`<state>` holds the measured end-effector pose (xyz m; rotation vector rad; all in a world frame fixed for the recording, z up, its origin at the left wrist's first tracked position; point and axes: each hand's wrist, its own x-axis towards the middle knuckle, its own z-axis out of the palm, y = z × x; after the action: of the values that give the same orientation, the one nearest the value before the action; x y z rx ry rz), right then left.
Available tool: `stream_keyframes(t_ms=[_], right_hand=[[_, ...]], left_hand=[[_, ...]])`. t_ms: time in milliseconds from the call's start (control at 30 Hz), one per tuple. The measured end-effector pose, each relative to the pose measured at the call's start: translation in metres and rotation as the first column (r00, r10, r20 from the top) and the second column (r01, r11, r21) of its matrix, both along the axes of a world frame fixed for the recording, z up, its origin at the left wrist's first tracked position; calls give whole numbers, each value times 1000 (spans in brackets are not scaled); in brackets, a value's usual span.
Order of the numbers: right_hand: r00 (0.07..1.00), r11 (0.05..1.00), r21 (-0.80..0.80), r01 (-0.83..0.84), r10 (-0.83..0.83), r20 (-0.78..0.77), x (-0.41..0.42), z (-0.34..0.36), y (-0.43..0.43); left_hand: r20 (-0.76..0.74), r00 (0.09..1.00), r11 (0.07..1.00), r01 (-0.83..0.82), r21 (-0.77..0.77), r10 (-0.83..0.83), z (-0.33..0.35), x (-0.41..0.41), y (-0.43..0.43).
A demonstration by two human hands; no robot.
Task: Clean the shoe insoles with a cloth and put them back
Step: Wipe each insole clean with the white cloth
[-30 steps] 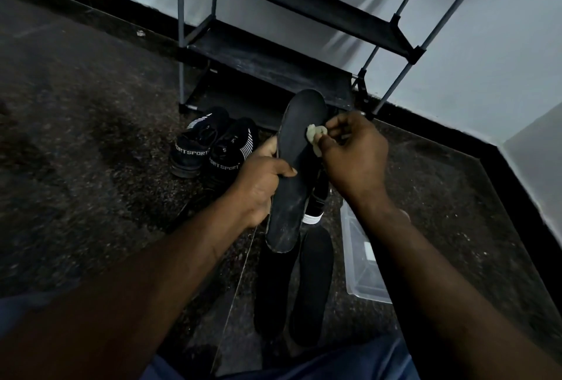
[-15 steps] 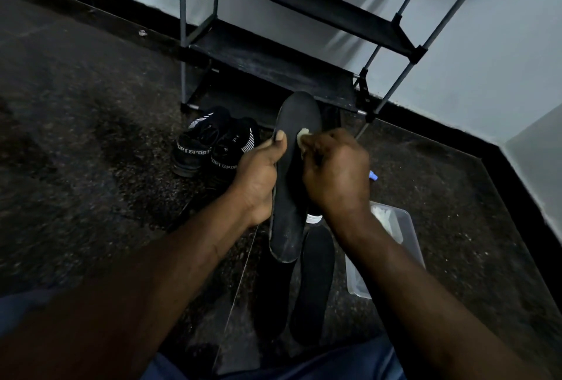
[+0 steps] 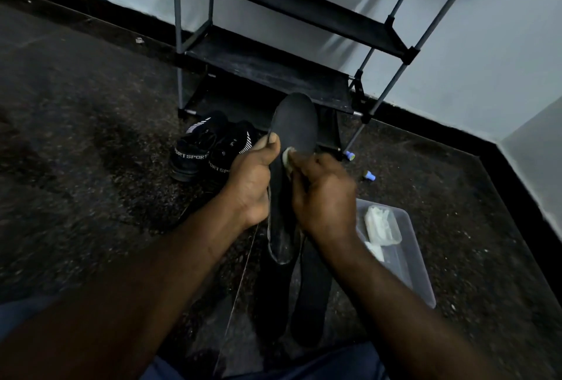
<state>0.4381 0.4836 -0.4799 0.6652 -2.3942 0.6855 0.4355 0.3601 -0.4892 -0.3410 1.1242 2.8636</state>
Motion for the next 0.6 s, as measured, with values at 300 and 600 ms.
stream_keyframes(t_ms=[300,600], right_hand=[[992,991,-54,123,-125,-28,-45,32,-15],[999,991,125,-39,36,27,17,-5,-3]], left_hand=[[10,999,998,31,-49,-30,-9,-1,6],[8,1000,1000,-13,-7,13,-9,-1,-6]])
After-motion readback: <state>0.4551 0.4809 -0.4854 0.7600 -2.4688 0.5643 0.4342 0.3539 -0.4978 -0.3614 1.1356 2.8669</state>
